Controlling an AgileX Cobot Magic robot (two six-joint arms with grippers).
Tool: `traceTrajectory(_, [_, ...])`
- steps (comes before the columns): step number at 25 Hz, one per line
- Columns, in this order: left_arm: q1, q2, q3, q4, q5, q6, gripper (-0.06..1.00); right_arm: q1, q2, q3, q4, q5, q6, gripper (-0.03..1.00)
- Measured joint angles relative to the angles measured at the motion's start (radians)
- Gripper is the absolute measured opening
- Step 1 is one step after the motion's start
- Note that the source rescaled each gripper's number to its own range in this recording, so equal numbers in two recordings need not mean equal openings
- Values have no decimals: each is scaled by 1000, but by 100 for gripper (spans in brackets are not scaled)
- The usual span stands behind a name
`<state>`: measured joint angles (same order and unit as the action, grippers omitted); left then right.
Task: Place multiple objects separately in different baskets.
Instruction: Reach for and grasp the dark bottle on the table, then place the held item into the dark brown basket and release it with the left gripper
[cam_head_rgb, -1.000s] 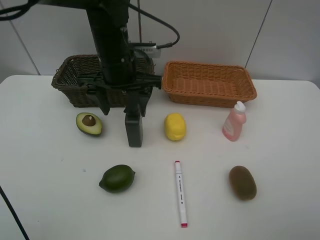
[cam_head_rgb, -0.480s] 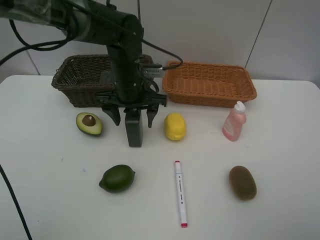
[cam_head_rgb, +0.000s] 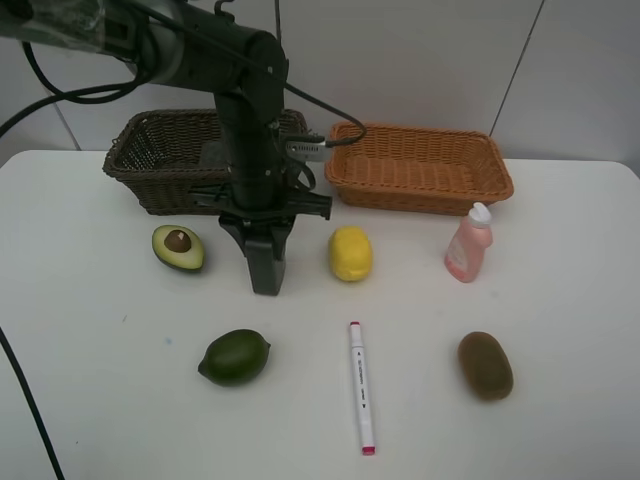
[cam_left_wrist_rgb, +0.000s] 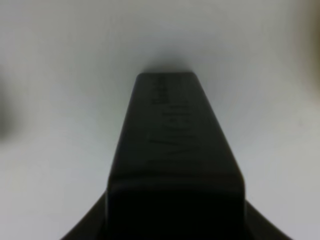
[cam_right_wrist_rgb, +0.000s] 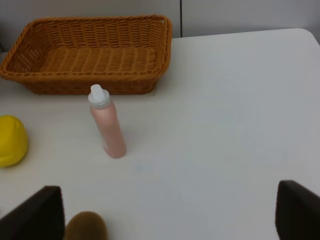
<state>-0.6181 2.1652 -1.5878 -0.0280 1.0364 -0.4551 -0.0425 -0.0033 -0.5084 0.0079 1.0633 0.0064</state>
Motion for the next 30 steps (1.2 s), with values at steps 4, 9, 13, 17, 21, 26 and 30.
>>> traceTrajectory(4, [0,-27,-31,-2,115,32,2,0,0,0,0,0,0,100])
traceTrajectory(9, [0,-106,-159,-56,163,119,2,0,0,0,0,0,0,100])
traceTrajectory(13, [21,-118,-296,-87,163,182,2,0,0,0,0,0,0,100])
traceTrajectory(17, [123,-118,-374,-93,132,205,2,0,0,0,0,0,0,100])
traceTrajectory(21, [240,-104,-379,-78,27,209,2,0,0,0,0,0,0,100])
traceTrajectory(26, [283,-28,-379,-79,-127,212,2,0,0,0,0,0,0,100])
traceTrajectory(30, [281,38,-379,-87,-186,213,2,0,0,0,0,0,0,100])
